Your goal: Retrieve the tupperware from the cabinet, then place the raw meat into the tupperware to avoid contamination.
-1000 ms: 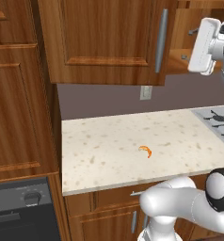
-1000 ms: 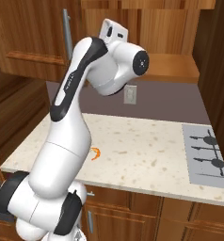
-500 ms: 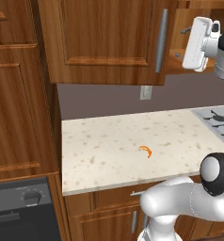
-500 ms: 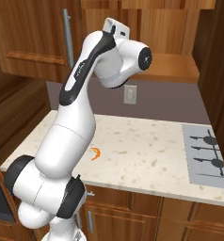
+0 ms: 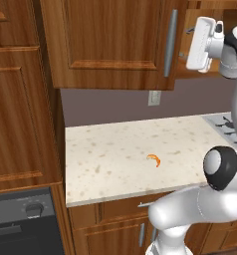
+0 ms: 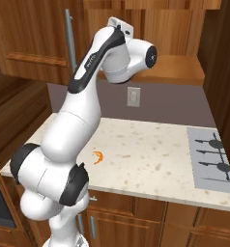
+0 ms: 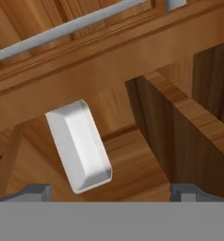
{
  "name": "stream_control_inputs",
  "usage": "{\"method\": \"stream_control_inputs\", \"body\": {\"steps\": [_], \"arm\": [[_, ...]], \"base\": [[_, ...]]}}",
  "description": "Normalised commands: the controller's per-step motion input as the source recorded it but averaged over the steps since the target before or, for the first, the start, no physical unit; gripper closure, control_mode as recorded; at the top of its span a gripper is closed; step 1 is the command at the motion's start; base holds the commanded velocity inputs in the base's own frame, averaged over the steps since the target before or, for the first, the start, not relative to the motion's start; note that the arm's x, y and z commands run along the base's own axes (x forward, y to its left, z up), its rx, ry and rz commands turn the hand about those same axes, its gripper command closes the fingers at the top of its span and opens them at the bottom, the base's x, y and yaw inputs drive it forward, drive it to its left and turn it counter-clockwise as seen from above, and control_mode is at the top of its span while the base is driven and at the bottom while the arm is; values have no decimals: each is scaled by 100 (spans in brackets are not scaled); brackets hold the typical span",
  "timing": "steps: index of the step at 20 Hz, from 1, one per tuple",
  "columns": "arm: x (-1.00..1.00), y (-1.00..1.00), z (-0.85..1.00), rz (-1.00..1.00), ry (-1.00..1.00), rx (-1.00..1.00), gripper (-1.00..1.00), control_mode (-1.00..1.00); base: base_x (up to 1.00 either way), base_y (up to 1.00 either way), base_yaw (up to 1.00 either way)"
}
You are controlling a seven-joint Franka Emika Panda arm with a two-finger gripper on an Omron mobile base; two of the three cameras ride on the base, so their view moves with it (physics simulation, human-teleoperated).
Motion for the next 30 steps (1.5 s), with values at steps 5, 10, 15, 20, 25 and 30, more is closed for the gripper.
{"method": "stream_control_inputs", "body": {"steps": [5,10,15,20,25,30], "arm": [[32,8,0,4,0,0,-100,-100],[10,14,0,4,0,-1,-100,-100],[-10,27,0,6,-1,-4,-100,-100],[-23,39,0,6,0,-6,-100,-100],[-41,42,0,8,-1,-7,-100,-100],[-69,32,5,11,-4,-7,-100,-100]], "base": [[0,0,0],[0,0,0],[0,0,0],[0,0,0],[0,0,0],[0,0,0]]}}
